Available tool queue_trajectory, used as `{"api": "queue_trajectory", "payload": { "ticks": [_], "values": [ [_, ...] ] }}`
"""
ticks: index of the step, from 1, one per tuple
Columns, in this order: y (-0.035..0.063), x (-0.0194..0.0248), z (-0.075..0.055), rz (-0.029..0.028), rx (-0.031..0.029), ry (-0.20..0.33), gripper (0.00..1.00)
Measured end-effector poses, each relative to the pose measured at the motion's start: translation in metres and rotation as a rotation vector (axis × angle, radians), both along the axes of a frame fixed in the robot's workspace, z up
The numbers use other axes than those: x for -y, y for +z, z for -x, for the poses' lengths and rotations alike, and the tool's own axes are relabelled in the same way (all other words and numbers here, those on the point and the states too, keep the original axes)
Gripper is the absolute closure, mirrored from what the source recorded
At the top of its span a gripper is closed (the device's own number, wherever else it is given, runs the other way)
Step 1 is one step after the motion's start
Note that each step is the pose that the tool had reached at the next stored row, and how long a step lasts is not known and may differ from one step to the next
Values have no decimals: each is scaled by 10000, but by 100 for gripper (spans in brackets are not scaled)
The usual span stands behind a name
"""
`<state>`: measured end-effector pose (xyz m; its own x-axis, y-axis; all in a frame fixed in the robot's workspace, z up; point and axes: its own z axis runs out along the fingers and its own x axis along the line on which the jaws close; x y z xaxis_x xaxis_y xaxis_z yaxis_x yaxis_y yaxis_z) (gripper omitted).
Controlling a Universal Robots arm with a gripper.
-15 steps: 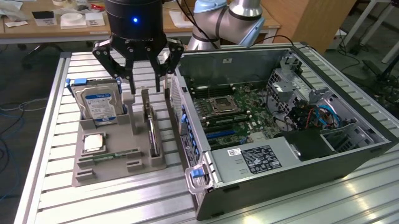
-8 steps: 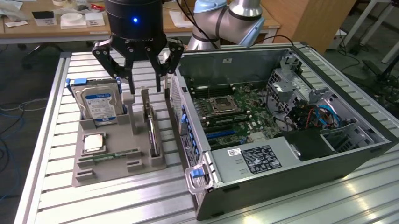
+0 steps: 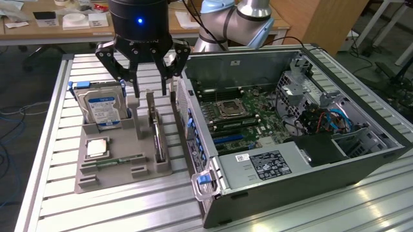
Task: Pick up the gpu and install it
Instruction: 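Pick up the gpu and move the gpu toward the slot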
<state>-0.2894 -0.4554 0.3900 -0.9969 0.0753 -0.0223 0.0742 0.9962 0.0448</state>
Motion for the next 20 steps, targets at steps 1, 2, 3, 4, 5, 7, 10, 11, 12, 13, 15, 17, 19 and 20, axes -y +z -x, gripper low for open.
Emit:
{"api": "queue_trajectory", "payload": {
  "ticks": [1, 2, 3, 4, 5, 7, 10, 11, 12, 13, 15, 17, 19, 20],
  "values": [
    [-6, 0, 0, -1, 1, 0, 47],
    [-13, 0, 0, -1, 4, 0, 47],
    [-21, 0, -1, 0, 7, 1, 47],
    [-30, 0, -1, 0, 13, 1, 47],
    [-40, 0, 0, 0, 19, 1, 47],
    [-61, 0, 0, 1, 32, 1, 47],
    [-102, 0, 0, -1, 65, 0, 47],
    [-116, 0, 0, 0, 75, 1, 47],
    [-130, 0, 0, 0, 85, 0, 47],
    [-145, 0, 0, -1, 96, 1, 47],
    [-176, 0, 0, 0, 116, 0, 47],
    [-208, 0, 0, 1, 139, 1, 47],
    [-241, 0, 0, 1, 159, 0, 47],
    [-300, 0, 0, 1, 196, 0, 47]
  ]
}}
